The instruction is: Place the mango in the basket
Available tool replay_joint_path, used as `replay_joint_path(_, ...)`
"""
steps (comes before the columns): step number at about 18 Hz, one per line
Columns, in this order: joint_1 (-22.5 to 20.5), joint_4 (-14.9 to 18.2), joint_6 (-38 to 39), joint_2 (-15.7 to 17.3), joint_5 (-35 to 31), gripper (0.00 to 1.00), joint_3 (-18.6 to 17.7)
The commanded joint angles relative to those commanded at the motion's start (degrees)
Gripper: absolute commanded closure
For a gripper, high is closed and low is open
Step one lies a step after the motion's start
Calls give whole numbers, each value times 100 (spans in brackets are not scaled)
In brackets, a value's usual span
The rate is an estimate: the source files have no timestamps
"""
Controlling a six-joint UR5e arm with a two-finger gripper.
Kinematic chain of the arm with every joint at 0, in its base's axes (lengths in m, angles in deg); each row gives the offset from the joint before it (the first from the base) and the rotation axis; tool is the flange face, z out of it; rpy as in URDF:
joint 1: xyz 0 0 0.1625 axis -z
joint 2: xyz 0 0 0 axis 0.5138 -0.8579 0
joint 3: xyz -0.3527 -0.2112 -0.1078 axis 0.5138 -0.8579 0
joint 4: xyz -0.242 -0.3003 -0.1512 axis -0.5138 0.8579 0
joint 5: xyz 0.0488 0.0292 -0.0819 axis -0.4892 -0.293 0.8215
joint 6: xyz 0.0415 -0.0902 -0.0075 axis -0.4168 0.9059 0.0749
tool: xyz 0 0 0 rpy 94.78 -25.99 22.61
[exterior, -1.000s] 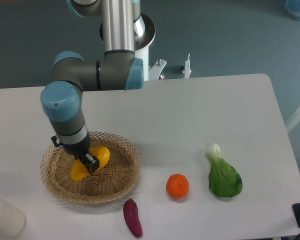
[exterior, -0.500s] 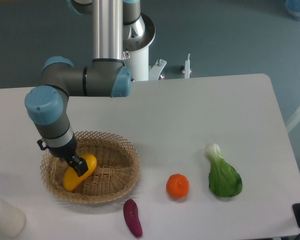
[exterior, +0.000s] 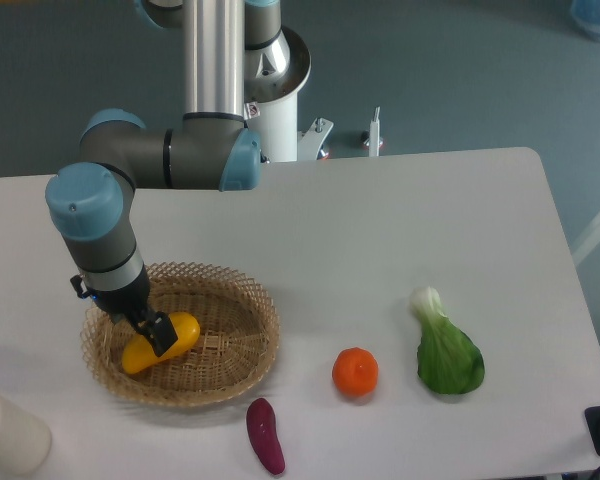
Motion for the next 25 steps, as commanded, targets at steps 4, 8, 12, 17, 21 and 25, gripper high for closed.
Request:
replay_joint_path(4,-527,149,-721,290,0,0,-53)
replay_joint_path(8,-1238,404,-1696,412,52,0,-35)
replay_joint_path(12,-1828,404,-2207,501,88,0,-27)
replay_joint_path(17,-2698,623,-3208,484,97,0,-106)
replay_joint_path(21,-3226,712,-3956,405,132,0,-115)
replay_joint_path(25,-3446,651,-4466,308,132,0,-97)
